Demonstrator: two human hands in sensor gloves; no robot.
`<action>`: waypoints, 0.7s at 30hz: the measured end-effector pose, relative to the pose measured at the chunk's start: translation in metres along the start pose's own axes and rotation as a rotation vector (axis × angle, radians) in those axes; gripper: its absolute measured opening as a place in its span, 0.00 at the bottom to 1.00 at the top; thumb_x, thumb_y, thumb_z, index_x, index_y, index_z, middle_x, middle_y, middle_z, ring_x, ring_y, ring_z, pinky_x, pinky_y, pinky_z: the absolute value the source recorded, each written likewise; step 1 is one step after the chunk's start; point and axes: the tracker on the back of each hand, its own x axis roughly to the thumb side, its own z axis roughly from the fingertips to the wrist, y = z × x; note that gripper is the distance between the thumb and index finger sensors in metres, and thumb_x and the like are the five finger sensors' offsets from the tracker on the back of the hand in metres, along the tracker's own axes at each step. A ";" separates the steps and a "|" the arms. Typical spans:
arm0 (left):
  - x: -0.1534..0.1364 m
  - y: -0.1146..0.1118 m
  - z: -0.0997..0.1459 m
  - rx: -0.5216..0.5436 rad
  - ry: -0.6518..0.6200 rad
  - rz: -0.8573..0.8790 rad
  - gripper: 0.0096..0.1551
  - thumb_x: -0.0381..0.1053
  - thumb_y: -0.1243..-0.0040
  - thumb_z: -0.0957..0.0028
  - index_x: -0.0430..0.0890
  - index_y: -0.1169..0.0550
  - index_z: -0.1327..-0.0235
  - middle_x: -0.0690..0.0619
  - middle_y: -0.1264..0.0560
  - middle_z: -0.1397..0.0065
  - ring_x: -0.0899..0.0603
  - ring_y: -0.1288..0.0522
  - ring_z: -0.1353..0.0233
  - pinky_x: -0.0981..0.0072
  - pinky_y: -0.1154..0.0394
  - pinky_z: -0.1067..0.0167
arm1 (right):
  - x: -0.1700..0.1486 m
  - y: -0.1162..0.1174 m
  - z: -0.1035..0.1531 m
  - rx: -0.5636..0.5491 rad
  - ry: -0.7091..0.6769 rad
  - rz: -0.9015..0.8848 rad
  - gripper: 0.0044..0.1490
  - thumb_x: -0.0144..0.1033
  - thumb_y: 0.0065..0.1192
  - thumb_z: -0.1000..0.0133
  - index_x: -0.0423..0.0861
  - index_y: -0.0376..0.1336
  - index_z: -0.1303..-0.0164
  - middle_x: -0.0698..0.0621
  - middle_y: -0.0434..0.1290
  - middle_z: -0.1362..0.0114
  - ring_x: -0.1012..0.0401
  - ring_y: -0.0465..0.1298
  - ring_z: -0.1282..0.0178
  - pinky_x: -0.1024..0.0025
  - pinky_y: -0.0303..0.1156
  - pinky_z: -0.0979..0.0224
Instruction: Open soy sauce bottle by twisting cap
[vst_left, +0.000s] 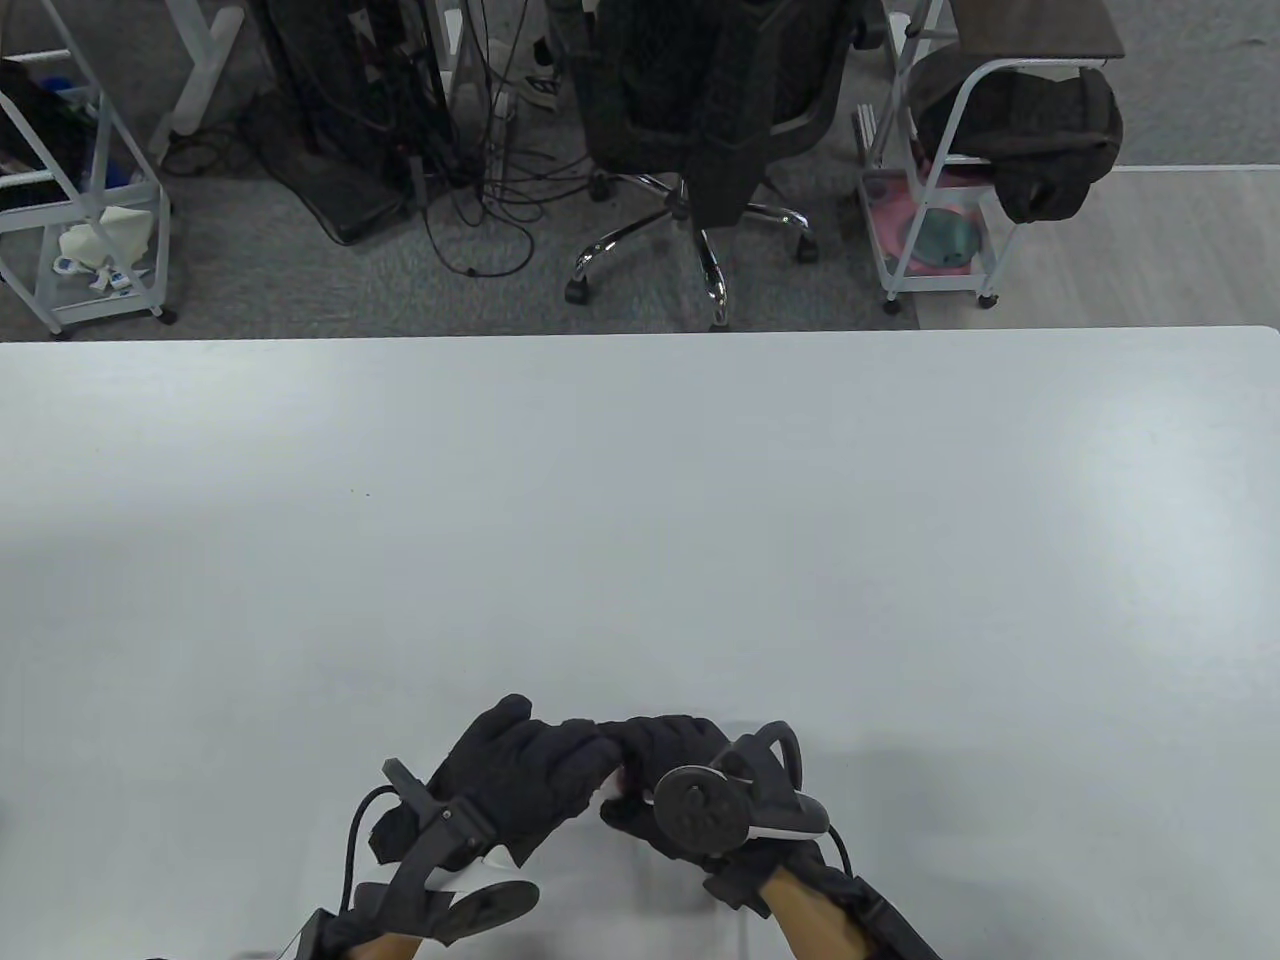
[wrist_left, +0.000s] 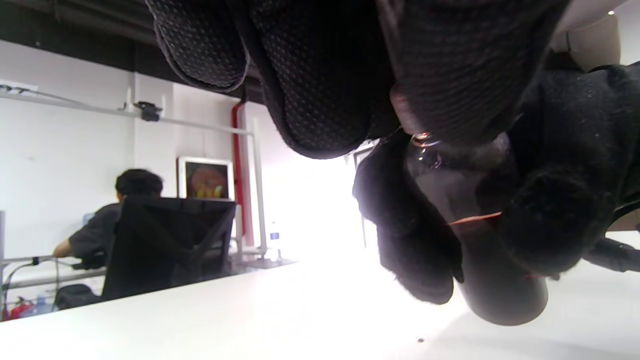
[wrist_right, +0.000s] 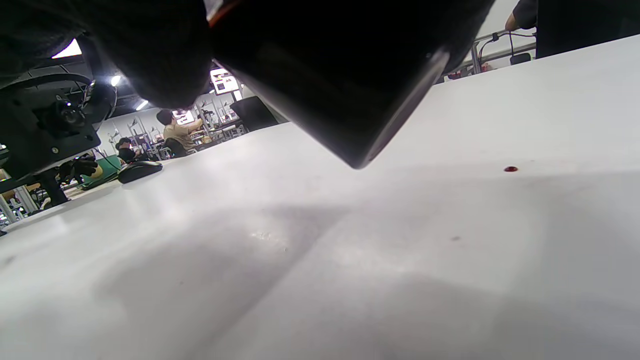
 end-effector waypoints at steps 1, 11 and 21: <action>-0.003 -0.001 0.000 -0.002 0.024 0.023 0.34 0.66 0.35 0.53 0.53 0.21 0.34 0.55 0.16 0.39 0.49 0.12 0.49 0.44 0.25 0.33 | 0.000 0.000 0.000 -0.001 -0.002 0.000 0.45 0.56 0.66 0.36 0.52 0.49 0.16 0.52 0.68 0.21 0.50 0.75 0.23 0.45 0.67 0.21; -0.019 -0.004 0.002 0.070 0.265 0.247 0.34 0.74 0.44 0.47 0.48 0.07 0.68 0.54 0.10 0.72 0.48 0.13 0.74 0.47 0.19 0.45 | 0.009 0.000 -0.001 -0.028 -0.032 0.038 0.45 0.57 0.66 0.37 0.52 0.49 0.16 0.53 0.67 0.20 0.51 0.76 0.23 0.45 0.67 0.21; -0.033 -0.007 0.004 0.063 0.356 0.287 0.35 0.73 0.44 0.46 0.46 0.06 0.70 0.53 0.09 0.74 0.48 0.12 0.76 0.47 0.19 0.46 | -0.006 -0.004 0.002 -0.088 0.020 0.005 0.45 0.60 0.65 0.38 0.54 0.50 0.17 0.52 0.68 0.20 0.51 0.75 0.22 0.45 0.67 0.21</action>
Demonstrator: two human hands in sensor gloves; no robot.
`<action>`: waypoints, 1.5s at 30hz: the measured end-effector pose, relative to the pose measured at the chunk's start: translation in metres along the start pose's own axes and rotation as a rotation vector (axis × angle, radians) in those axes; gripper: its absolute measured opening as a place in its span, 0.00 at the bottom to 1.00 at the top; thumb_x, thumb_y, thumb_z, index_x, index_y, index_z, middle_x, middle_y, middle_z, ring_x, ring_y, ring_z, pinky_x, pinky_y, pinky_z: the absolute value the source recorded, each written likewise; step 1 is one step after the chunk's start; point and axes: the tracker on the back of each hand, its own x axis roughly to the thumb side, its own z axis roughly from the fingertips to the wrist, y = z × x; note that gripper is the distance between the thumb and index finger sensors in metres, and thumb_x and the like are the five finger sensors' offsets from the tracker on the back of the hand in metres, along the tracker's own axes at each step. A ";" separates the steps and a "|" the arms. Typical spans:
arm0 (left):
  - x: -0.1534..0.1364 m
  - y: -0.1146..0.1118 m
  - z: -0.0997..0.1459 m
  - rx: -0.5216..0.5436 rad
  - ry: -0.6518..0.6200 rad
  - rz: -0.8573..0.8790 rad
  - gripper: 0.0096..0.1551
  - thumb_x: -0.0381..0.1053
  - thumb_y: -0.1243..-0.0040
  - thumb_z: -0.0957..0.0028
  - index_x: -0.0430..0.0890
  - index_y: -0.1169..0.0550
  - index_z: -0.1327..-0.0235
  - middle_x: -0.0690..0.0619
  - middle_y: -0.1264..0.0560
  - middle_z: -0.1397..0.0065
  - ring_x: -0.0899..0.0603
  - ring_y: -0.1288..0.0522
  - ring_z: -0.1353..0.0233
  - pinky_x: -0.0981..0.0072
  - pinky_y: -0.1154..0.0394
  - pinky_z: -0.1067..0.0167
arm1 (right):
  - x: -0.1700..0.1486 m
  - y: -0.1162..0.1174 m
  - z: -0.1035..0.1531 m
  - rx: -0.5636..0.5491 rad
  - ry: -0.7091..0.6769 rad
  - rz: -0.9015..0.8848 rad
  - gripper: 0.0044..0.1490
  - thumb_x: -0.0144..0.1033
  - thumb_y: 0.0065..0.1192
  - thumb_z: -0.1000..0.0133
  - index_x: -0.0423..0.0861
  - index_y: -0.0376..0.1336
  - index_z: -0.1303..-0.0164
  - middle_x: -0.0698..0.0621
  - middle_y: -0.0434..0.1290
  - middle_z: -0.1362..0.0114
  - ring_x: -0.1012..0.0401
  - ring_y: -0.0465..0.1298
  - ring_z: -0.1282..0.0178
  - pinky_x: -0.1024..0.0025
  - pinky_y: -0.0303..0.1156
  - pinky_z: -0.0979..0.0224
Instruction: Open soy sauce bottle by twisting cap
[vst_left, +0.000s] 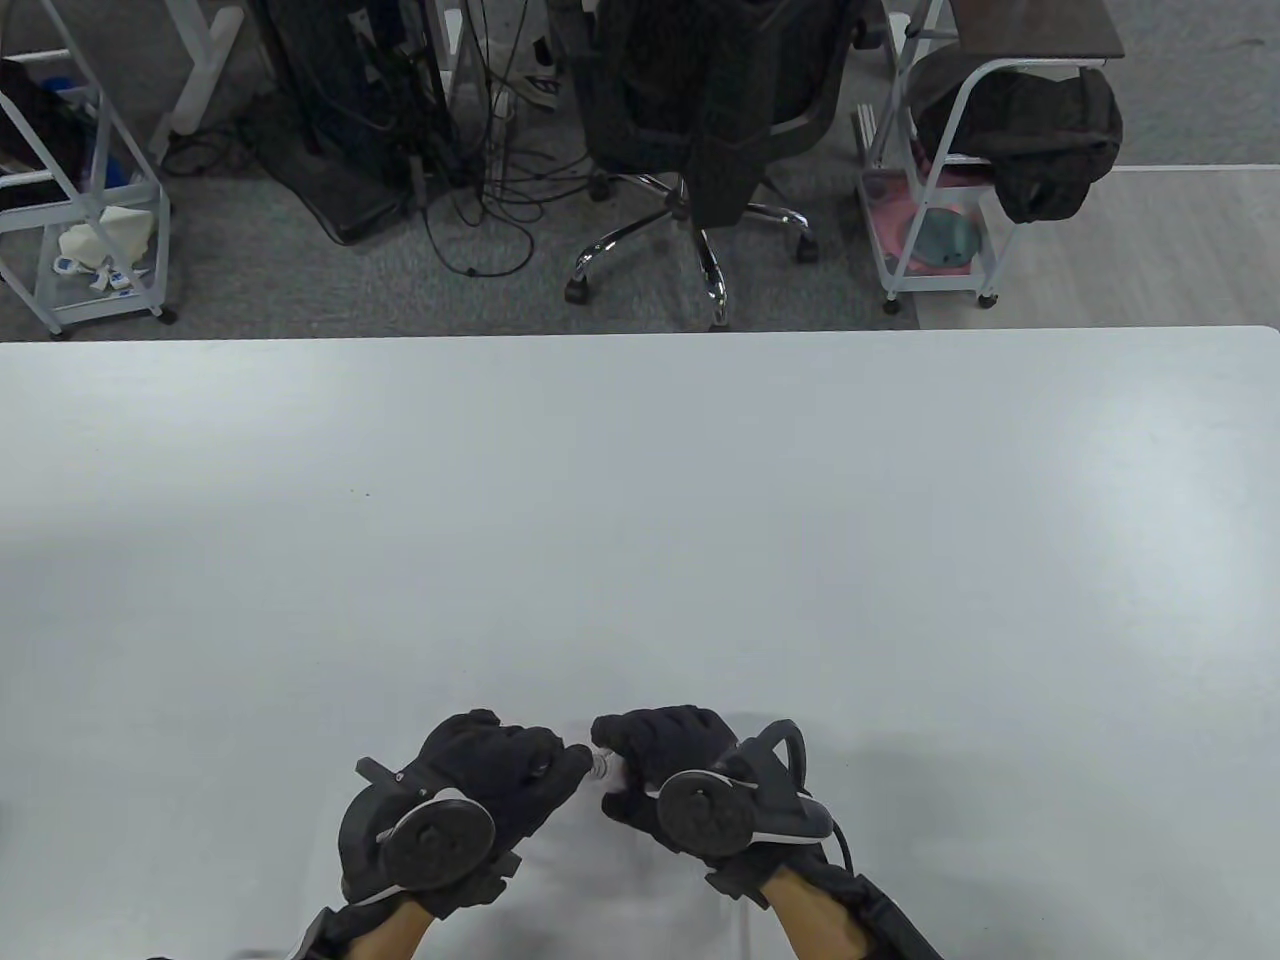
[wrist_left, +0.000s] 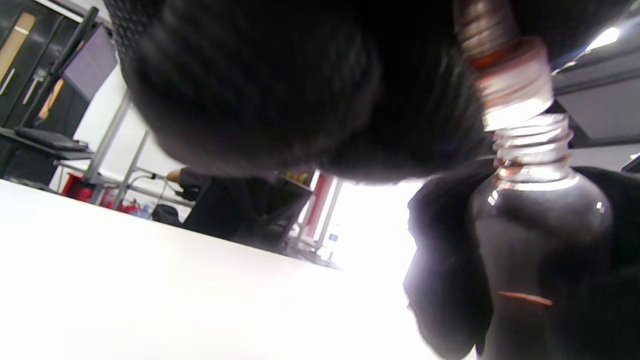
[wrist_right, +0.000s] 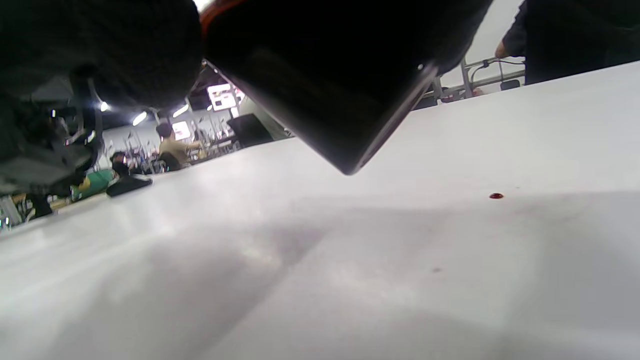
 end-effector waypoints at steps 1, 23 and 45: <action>-0.002 -0.001 0.000 -0.010 0.006 -0.016 0.35 0.73 0.43 0.47 0.46 0.07 0.67 0.53 0.09 0.72 0.48 0.12 0.75 0.47 0.19 0.46 | -0.003 -0.001 0.000 -0.017 0.011 -0.023 0.45 0.60 0.65 0.38 0.54 0.50 0.17 0.52 0.68 0.20 0.51 0.75 0.22 0.45 0.67 0.21; -0.028 -0.016 -0.008 -0.154 0.035 -0.223 0.32 0.65 0.33 0.49 0.49 0.16 0.37 0.49 0.12 0.45 0.45 0.11 0.57 0.41 0.24 0.39 | -0.069 -0.001 0.006 -0.108 0.255 -0.424 0.45 0.57 0.67 0.39 0.56 0.51 0.15 0.48 0.65 0.16 0.46 0.74 0.18 0.45 0.68 0.21; -0.033 -0.051 -0.019 -0.397 -0.001 -0.380 0.29 0.55 0.28 0.48 0.54 0.20 0.32 0.48 0.21 0.30 0.43 0.15 0.44 0.37 0.28 0.34 | -0.077 -0.012 0.014 -0.058 0.244 -0.408 0.64 0.67 0.63 0.40 0.45 0.39 0.08 0.38 0.52 0.09 0.37 0.61 0.11 0.34 0.59 0.19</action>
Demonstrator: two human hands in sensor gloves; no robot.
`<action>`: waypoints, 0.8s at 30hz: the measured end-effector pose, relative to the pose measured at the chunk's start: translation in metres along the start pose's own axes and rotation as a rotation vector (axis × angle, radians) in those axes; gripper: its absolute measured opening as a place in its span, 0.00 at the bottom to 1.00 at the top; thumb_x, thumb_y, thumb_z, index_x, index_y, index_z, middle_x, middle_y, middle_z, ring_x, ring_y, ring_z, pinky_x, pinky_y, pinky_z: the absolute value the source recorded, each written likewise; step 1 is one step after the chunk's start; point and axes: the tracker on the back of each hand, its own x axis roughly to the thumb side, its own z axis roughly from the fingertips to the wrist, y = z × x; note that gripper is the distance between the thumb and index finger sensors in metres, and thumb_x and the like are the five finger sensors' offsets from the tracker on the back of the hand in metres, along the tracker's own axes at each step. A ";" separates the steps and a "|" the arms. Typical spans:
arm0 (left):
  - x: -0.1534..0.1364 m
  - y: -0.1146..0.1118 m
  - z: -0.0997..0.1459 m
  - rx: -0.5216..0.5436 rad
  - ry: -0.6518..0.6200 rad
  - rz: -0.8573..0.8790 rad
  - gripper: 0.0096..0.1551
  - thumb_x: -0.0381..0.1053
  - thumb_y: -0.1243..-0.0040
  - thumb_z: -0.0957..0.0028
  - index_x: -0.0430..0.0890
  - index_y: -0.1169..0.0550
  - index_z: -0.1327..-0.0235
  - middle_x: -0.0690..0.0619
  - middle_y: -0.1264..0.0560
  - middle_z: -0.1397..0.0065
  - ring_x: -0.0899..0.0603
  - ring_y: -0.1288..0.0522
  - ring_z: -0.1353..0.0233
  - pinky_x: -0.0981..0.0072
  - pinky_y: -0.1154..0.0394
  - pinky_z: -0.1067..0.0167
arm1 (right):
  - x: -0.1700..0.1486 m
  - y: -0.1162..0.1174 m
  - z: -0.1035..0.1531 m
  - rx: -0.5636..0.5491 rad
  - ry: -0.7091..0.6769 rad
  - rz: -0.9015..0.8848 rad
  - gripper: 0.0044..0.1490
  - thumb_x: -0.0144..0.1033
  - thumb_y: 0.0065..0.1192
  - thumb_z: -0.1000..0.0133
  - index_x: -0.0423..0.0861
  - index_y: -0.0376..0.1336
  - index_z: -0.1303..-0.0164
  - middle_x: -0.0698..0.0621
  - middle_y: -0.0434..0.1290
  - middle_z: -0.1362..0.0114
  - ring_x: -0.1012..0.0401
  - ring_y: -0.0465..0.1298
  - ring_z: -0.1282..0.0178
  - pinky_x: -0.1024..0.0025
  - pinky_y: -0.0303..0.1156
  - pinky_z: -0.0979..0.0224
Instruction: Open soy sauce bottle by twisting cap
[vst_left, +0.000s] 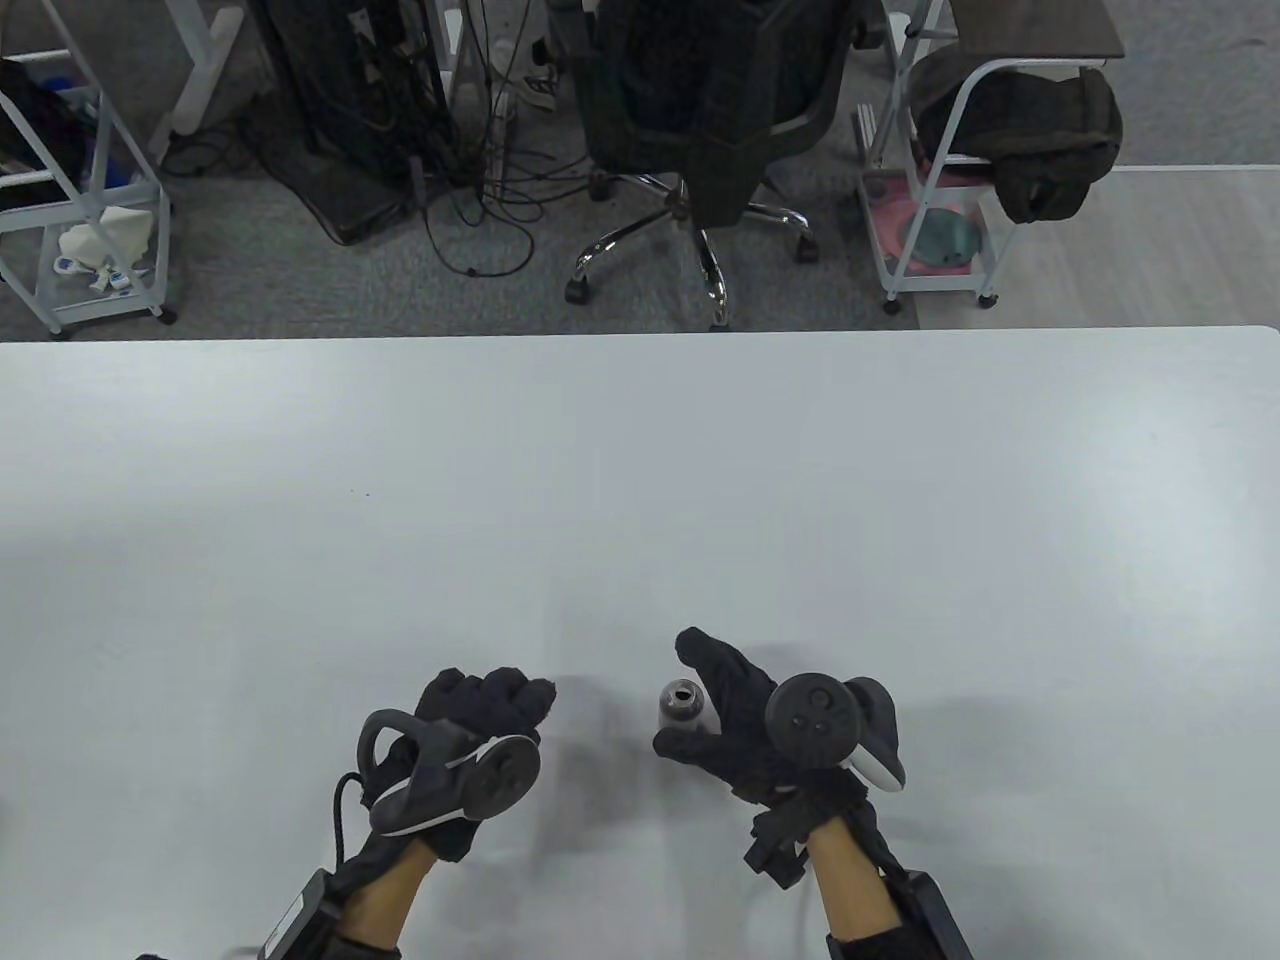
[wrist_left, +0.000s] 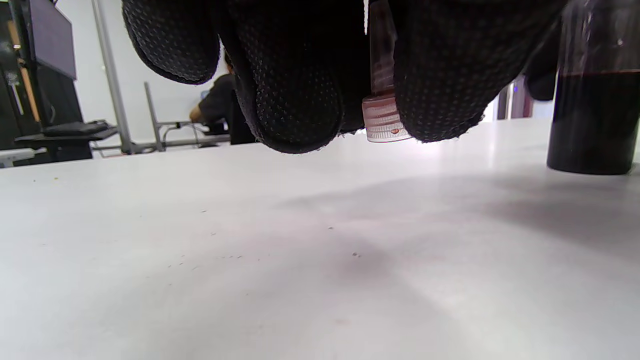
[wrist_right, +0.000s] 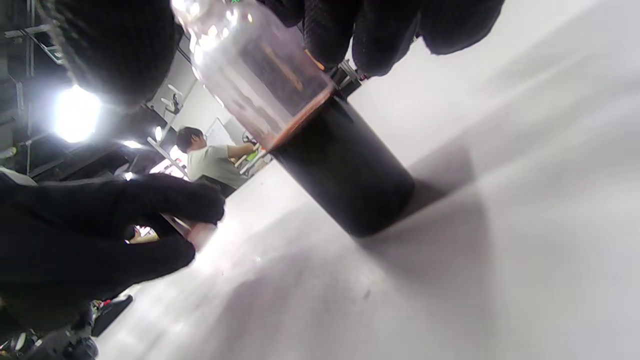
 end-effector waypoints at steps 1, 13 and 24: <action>0.000 -0.001 -0.001 -0.009 -0.001 0.001 0.29 0.55 0.28 0.48 0.54 0.20 0.32 0.48 0.21 0.30 0.43 0.15 0.44 0.37 0.28 0.33 | 0.001 -0.003 0.002 -0.016 -0.005 0.007 0.64 0.67 0.63 0.41 0.45 0.38 0.08 0.38 0.51 0.09 0.37 0.60 0.11 0.34 0.59 0.19; 0.008 -0.018 -0.012 -0.128 -0.039 -0.044 0.36 0.56 0.26 0.49 0.53 0.25 0.26 0.51 0.21 0.31 0.44 0.14 0.43 0.37 0.29 0.32 | 0.002 -0.014 0.008 -0.071 -0.003 0.119 0.64 0.68 0.61 0.40 0.45 0.38 0.08 0.38 0.52 0.09 0.37 0.60 0.11 0.34 0.59 0.19; -0.026 0.006 0.005 -0.037 0.019 0.086 0.65 0.75 0.33 0.59 0.49 0.46 0.14 0.40 0.42 0.13 0.29 0.35 0.17 0.22 0.47 0.28 | 0.002 -0.020 0.013 -0.112 -0.004 0.203 0.69 0.73 0.56 0.41 0.44 0.32 0.07 0.36 0.46 0.07 0.33 0.53 0.08 0.27 0.52 0.19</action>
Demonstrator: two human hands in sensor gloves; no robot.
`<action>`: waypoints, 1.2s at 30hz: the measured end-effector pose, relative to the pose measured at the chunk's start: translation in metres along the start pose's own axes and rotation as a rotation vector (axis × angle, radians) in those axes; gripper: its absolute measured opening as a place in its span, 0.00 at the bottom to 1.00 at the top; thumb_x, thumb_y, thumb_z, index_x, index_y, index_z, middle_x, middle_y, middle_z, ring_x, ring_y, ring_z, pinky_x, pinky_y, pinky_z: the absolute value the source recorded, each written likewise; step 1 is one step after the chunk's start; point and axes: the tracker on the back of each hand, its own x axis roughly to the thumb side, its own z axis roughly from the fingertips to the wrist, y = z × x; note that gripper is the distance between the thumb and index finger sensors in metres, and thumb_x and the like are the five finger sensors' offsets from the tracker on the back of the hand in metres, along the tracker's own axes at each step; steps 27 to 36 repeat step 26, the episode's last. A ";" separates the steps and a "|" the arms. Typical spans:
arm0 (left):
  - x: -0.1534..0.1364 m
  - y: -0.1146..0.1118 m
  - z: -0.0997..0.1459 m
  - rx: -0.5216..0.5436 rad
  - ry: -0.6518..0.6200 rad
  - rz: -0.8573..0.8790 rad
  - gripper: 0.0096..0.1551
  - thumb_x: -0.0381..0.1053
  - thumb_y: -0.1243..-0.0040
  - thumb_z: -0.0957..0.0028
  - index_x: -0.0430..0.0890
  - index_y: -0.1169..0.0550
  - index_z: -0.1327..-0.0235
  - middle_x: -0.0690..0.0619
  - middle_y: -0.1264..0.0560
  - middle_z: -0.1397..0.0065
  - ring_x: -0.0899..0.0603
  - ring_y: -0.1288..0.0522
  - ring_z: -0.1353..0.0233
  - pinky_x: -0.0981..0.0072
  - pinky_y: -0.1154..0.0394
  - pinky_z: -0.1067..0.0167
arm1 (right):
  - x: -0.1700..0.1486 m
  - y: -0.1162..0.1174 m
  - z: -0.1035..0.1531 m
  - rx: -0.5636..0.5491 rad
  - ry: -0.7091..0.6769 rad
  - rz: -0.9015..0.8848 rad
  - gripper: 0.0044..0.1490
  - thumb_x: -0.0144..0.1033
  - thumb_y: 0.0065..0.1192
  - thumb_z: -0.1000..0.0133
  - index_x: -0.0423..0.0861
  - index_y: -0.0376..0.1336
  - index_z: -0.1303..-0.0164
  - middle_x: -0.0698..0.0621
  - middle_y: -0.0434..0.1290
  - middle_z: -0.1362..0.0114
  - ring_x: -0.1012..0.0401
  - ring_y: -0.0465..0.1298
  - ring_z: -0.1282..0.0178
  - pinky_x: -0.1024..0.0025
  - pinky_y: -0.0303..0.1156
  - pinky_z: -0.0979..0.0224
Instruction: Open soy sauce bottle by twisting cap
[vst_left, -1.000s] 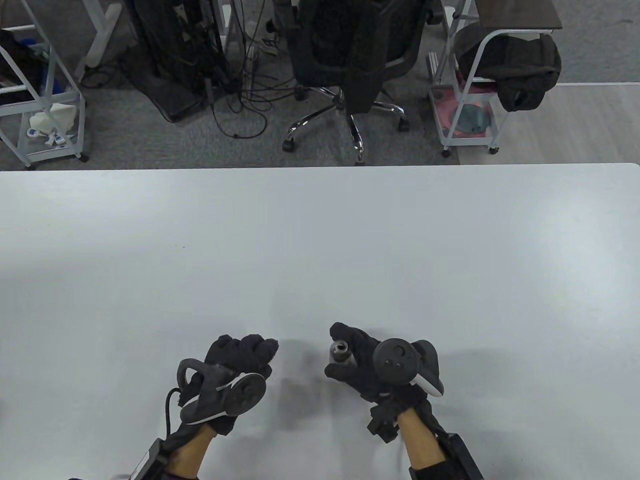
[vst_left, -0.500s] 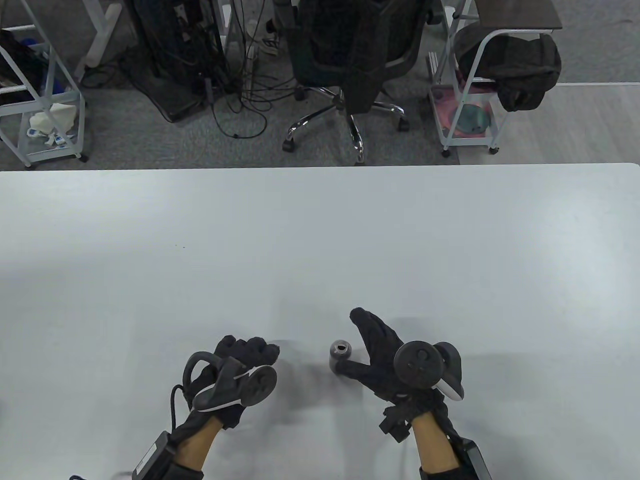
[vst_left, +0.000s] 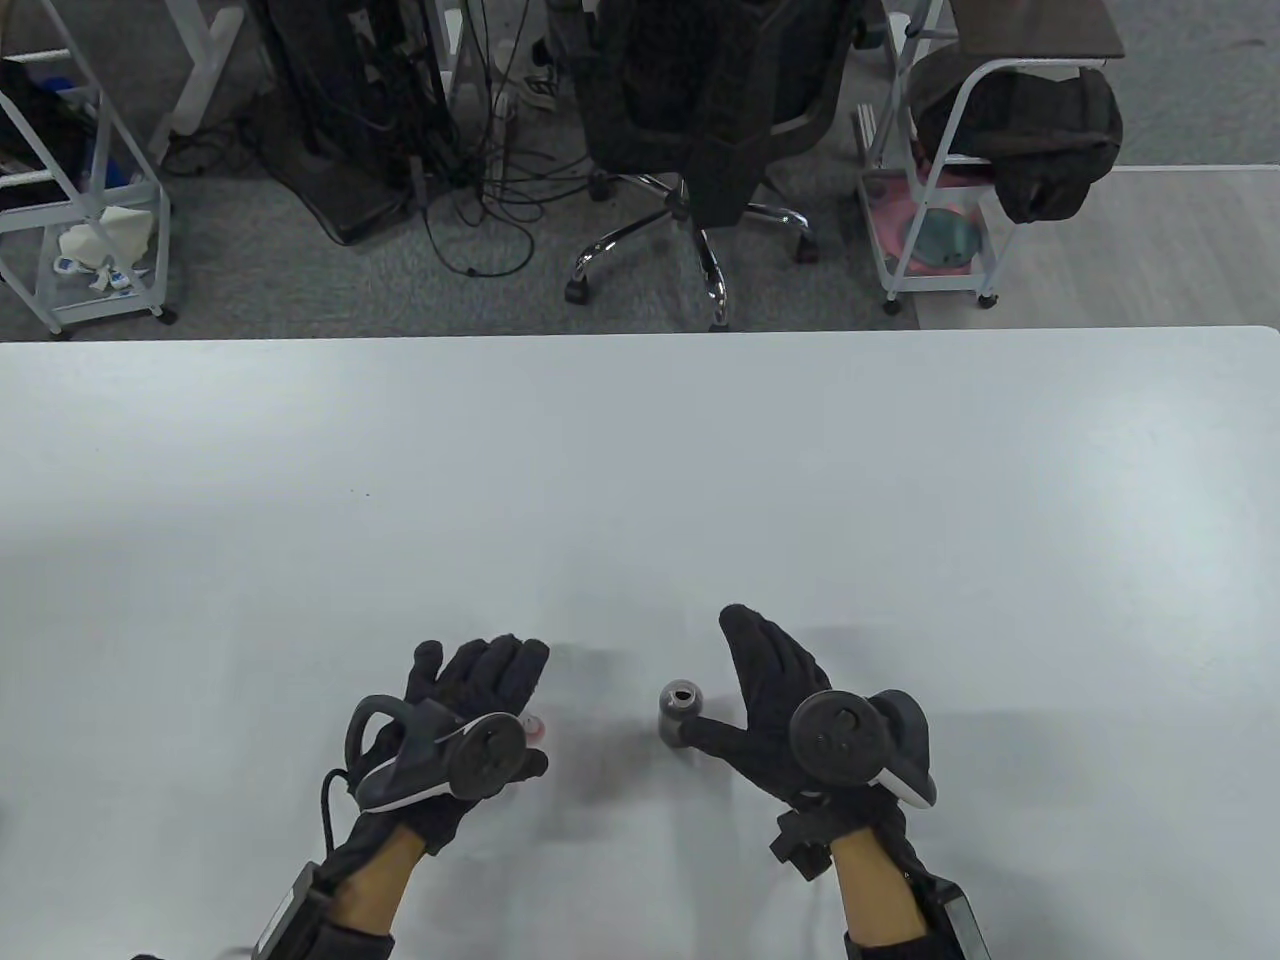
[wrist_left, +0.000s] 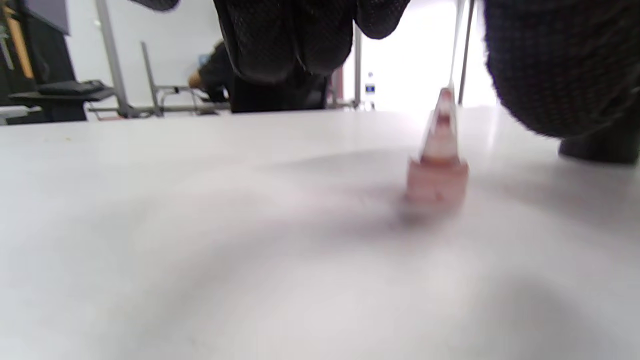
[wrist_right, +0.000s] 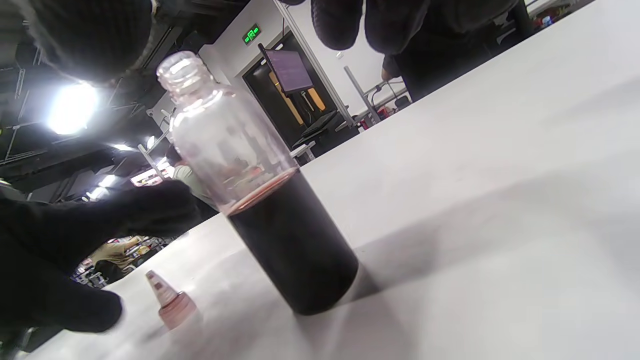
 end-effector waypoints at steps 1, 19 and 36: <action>-0.004 0.004 0.003 0.023 0.008 0.013 0.66 0.76 0.34 0.59 0.49 0.47 0.13 0.40 0.44 0.12 0.28 0.38 0.16 0.21 0.49 0.28 | 0.000 0.000 0.000 0.000 0.002 0.028 0.69 0.73 0.55 0.41 0.44 0.32 0.07 0.36 0.46 0.07 0.32 0.51 0.08 0.27 0.51 0.19; -0.037 0.026 0.035 0.229 0.099 0.181 0.67 0.80 0.42 0.59 0.50 0.52 0.14 0.40 0.51 0.11 0.27 0.45 0.14 0.19 0.53 0.29 | -0.010 -0.005 0.008 -0.028 0.037 0.102 0.70 0.76 0.53 0.44 0.46 0.31 0.07 0.36 0.42 0.06 0.30 0.43 0.07 0.24 0.46 0.19; -0.036 0.025 0.036 0.225 0.098 0.182 0.67 0.80 0.41 0.59 0.51 0.52 0.14 0.40 0.51 0.11 0.28 0.45 0.14 0.19 0.53 0.29 | -0.004 -0.003 0.007 -0.027 0.010 0.104 0.70 0.76 0.53 0.44 0.46 0.31 0.07 0.36 0.42 0.06 0.30 0.44 0.07 0.24 0.46 0.19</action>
